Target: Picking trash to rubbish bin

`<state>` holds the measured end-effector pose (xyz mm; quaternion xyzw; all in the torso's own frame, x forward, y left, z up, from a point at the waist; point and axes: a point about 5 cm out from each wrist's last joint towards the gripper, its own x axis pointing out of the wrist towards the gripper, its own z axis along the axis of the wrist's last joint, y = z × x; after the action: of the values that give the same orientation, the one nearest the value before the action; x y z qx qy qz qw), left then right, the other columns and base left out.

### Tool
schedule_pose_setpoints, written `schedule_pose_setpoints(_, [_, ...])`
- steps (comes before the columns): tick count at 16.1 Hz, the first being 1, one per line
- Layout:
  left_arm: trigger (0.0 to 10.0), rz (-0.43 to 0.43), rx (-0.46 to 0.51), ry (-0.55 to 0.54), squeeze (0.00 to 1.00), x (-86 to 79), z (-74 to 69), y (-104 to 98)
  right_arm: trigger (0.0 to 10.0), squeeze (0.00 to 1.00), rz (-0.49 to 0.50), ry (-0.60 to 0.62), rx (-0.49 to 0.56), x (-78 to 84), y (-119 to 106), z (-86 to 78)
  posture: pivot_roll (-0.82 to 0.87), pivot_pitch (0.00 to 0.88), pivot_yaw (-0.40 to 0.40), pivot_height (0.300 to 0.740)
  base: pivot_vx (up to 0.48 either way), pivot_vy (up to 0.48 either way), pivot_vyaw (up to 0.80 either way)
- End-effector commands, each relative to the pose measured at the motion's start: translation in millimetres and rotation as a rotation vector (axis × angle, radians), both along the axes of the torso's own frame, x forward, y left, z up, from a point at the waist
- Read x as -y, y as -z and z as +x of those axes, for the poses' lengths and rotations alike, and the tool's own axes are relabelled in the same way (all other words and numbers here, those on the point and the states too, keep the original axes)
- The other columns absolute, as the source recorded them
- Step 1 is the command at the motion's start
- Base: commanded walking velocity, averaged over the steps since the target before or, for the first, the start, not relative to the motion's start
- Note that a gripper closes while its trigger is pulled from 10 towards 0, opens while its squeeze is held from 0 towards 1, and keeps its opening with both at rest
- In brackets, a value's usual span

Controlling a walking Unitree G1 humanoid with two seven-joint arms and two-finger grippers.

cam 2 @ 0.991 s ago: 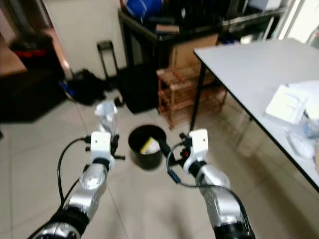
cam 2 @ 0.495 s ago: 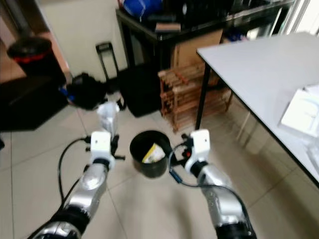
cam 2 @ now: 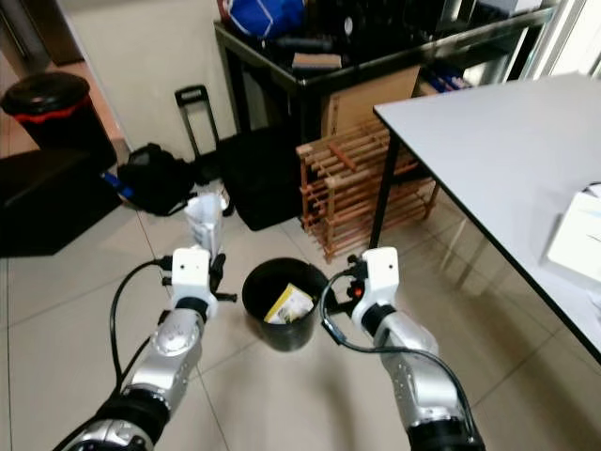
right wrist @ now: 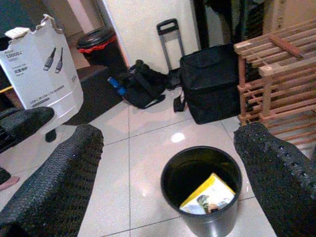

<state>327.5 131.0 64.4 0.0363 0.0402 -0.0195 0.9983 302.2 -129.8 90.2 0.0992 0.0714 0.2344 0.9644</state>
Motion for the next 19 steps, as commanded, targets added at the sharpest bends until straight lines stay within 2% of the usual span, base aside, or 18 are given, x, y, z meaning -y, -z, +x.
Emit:
schedule_pose_setpoints(1, [10.0,0.001,0.000,0.017,0.00,7.2,-0.1,-0.3,10.0,0.00,-0.016,0.023,-0.006,6.6,1.4,0.2,-0.09,0.118,0.057,0.740,0.371,0.000,0.00])
schedule_pose_setpoints(6, [10.0,0.000,-0.001,0.017,0.00,7.2,0.0,-0.1,10.0,0.00,-0.019,0.023,-0.010,5.8,2.3,0.6,-0.09,0.115,0.057,0.740,0.373,0.000,0.00])
schedule_pose_setpoints(9, [10.0,0.000,0.000,0.016,0.00,7.4,-0.2,-0.1,10.0,0.00,-0.024,0.015,-0.014,4.1,3.1,0.7,-0.09,0.114,0.057,0.740,0.371,0.000,-0.59])
schedule_pose_setpoints(16, [10.0,0.000,-0.002,0.019,0.00,7.4,-0.9,0.6,10.0,0.00,-0.021,0.019,-0.004,3.4,2.2,0.9,-0.09,0.106,0.059,0.740,0.371,0.000,0.00])
schedule_pose_setpoints(19, [10.0,0.000,-0.003,0.021,0.00,8.4,-1.2,0.7,10.0,0.00,-0.026,0.016,0.006,2.5,1.2,1.3,-0.09,0.105,0.058,0.740,0.370,0.000,-0.34])
